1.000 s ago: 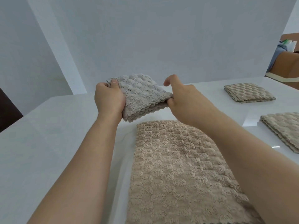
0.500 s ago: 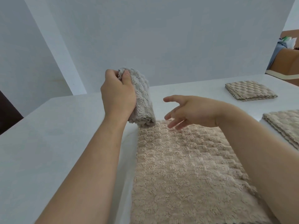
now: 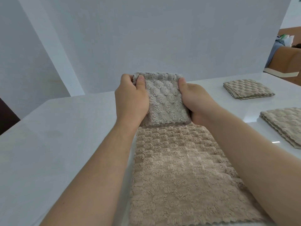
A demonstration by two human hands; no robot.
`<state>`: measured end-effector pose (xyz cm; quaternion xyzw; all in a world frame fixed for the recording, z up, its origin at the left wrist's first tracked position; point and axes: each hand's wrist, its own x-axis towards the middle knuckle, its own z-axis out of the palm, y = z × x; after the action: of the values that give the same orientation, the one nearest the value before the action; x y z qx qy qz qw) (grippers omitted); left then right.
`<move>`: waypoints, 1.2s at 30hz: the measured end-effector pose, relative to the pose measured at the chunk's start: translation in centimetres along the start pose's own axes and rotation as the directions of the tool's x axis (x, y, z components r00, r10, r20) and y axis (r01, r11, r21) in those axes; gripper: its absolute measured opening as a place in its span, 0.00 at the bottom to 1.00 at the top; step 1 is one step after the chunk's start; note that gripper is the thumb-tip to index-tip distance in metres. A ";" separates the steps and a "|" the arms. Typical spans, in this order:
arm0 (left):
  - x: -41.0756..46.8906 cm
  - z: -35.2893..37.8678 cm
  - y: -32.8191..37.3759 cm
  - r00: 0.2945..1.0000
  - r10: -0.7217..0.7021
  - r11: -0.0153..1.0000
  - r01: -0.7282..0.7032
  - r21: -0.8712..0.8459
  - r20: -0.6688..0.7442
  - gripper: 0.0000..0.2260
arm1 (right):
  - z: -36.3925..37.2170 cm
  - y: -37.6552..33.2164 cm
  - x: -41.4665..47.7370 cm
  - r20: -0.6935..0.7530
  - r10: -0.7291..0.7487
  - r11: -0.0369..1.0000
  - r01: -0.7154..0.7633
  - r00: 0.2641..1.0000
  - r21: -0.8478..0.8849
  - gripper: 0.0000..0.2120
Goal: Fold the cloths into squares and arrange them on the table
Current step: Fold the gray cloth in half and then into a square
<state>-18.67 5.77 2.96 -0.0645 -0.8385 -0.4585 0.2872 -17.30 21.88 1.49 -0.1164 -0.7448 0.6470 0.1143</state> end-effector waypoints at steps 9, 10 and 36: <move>-1.4 2.5 -1.8 0.996 -0.079 0.984 0.073 0.163 0.030 0.12 | 0.0 2.0 -0.6 -0.082 -0.315 0.801 0.218 0.946 -0.558 0.21; -1.4 2.9 -1.9 0.996 -0.083 0.979 0.075 0.188 0.036 0.13 | 0.0 2.0 -0.5 -0.089 -0.317 0.779 0.206 0.944 -0.592 0.21; 11.9 20.5 -8.3 0.910 -0.230 0.742 -0.065 0.667 0.345 0.16 | 2.1 6.9 20.6 0.054 -0.050 0.148 0.061 0.997 -0.987 0.06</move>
<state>-40.22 15.69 -5.18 -0.0135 -0.9888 -0.1181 0.0899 -37.26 27.49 -5.26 -0.1328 -0.9907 0.0010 0.0313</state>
